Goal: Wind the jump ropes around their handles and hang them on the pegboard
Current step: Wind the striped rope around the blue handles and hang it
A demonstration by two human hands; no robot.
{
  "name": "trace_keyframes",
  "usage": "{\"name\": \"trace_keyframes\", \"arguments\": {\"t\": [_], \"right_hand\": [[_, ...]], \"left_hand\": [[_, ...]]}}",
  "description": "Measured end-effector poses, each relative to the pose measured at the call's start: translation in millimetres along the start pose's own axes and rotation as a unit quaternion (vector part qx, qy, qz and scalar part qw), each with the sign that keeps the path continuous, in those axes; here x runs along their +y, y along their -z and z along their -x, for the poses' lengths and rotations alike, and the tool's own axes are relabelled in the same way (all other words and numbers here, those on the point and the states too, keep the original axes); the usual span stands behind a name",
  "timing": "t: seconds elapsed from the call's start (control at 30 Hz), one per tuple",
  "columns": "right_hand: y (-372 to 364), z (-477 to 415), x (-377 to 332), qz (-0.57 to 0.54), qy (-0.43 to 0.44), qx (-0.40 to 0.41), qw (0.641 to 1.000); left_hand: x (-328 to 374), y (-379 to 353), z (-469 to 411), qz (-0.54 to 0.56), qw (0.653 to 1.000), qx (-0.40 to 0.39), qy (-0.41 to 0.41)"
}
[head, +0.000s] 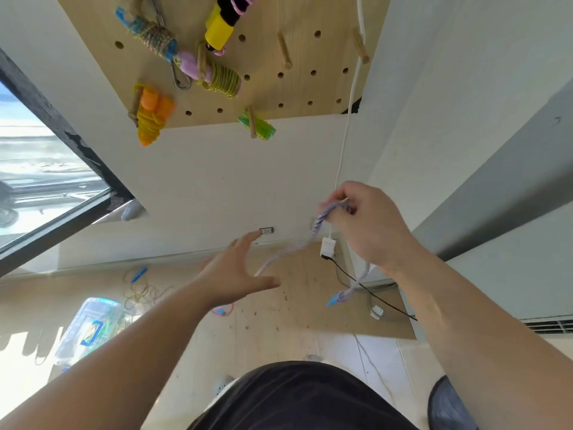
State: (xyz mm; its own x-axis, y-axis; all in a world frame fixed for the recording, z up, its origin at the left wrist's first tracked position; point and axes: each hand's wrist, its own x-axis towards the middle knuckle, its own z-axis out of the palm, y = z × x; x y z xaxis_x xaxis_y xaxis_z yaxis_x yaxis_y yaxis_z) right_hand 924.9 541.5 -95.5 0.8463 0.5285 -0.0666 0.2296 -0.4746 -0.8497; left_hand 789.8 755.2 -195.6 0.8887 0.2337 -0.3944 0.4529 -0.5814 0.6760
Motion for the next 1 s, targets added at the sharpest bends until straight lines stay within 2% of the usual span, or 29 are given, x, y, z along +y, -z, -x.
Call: {"name": "trace_keyframes", "arguments": {"t": [0.1,0.2,0.33,0.4,0.5,0.57,0.63,0.77,0.83,0.87,0.97,1.0], "right_hand": [[-22.7,8.4,-8.1,0.03,0.015,-0.072,0.997],[-32.2,7.6,0.1,0.049,0.026,-0.083,0.995],[-32.5,2.4,39.1,0.057,-0.002,-0.114,0.992],[-37.9,2.2,71.4,0.109,-0.03,-0.135,0.984],[-47.4,9.9,128.4,0.21,-0.12,-0.213,0.947],[-48.5,22.5,164.2,0.239,-0.179,-0.251,0.921],[-43.9,35.1,187.9,0.245,-0.216,-0.25,0.912],[-34.7,44.4,193.4,0.185,-0.273,-0.207,0.921],[-32.7,43.6,179.3,0.066,-0.329,-0.2,0.921],[-33.3,43.3,167.3,-0.027,-0.36,-0.202,0.911],[-35.4,41.5,125.3,-0.249,-0.389,-0.171,0.87],[-36.1,40.6,112.0,-0.294,-0.381,-0.163,0.862]], "left_hand": [[46.5,-11.4,1.5,0.126,0.989,-0.026,-0.079],[72.0,-9.2,-5.2,0.191,0.979,-0.003,-0.075],[74.6,11.0,-13.4,0.219,0.968,0.113,-0.036],[72.0,26.1,-18.7,0.222,0.956,0.19,-0.04],[69.5,56.2,-23.6,0.269,0.917,0.292,-0.034],[67.4,77.9,-24.9,0.29,0.889,0.353,-0.025],[63.8,97.4,-25.2,0.307,0.862,0.404,-0.017],[52.9,121.0,-28.5,0.318,0.824,0.467,0.023],[47.7,122.5,-34.5,0.32,0.829,0.458,0.029],[45.7,120.3,-38.1,0.306,0.845,0.437,0.037],[31.5,95.9,-42.4,0.133,0.94,0.295,0.106],[28.6,82.0,-40.5,0.085,0.958,0.253,0.109]]}}
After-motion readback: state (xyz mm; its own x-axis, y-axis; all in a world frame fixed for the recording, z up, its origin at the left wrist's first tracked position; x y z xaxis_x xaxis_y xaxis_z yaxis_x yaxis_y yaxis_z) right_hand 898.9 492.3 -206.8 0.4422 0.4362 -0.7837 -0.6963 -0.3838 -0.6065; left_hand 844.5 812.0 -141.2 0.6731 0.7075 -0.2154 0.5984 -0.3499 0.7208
